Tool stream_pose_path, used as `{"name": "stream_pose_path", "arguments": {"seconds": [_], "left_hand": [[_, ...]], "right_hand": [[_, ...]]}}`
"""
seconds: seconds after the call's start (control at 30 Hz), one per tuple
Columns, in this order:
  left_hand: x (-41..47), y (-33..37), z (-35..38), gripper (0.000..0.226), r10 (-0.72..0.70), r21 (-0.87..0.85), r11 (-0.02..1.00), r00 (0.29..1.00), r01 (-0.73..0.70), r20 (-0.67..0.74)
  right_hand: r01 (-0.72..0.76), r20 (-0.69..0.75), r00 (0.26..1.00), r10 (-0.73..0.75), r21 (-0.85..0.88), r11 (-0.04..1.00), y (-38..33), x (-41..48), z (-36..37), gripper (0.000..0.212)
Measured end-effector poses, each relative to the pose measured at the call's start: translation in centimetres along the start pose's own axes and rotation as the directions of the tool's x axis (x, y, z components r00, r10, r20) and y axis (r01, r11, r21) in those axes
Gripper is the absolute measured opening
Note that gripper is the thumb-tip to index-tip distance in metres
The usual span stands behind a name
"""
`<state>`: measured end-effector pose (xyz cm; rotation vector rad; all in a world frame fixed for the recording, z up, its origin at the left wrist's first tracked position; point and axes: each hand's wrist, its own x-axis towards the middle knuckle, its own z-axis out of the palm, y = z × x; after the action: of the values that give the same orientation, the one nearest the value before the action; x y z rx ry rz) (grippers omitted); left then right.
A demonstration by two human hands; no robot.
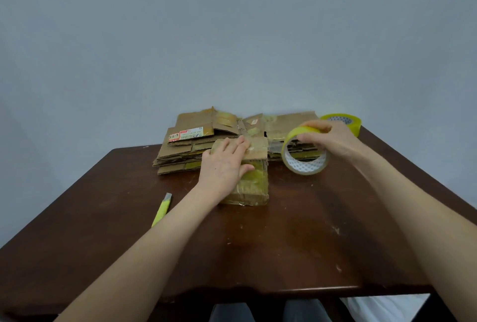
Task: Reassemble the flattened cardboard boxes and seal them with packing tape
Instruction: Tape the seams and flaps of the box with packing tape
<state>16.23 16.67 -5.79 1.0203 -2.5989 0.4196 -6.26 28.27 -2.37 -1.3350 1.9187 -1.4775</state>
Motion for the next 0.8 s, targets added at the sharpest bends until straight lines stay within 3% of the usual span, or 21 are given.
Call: {"name": "stream_pose_path", "arguments": {"seconds": [0.27,0.43,0.53,0.67,0.8], "left_hand": [[-0.6,-2.4,0.6,0.067,0.047,0.019,0.999,0.997,-0.046,-0.068],[0.1,-2.9,-0.8,0.072,-0.055,0.065,0.997,0.991,0.048,0.122],[0.3,-0.7,-0.7,0.083,-0.143,0.009,0.990,0.981,0.143,0.134],[0.7,-0.7,0.3,0.059,-0.168,0.014,0.986,0.985,0.168,0.022],[1.1,-2.3,0.6,0.056,-0.098,-0.007,0.995,0.995,0.099,0.032]], "right_hand": [[0.009,0.095,0.995,-0.014,0.052,0.999,2.1,-0.9,4.6,0.053],[0.049,0.152,0.987,-0.060,0.079,0.996,2.1,0.0,6.5,0.050],[0.057,0.170,0.983,-0.069,0.074,0.996,2.3,0.5,6.5,0.049],[0.037,0.128,0.991,-0.046,0.067,0.997,3.0,0.4,6.5,0.048],[0.034,0.107,0.993,-0.040,0.054,0.998,3.2,0.0,6.3,0.051]]}}
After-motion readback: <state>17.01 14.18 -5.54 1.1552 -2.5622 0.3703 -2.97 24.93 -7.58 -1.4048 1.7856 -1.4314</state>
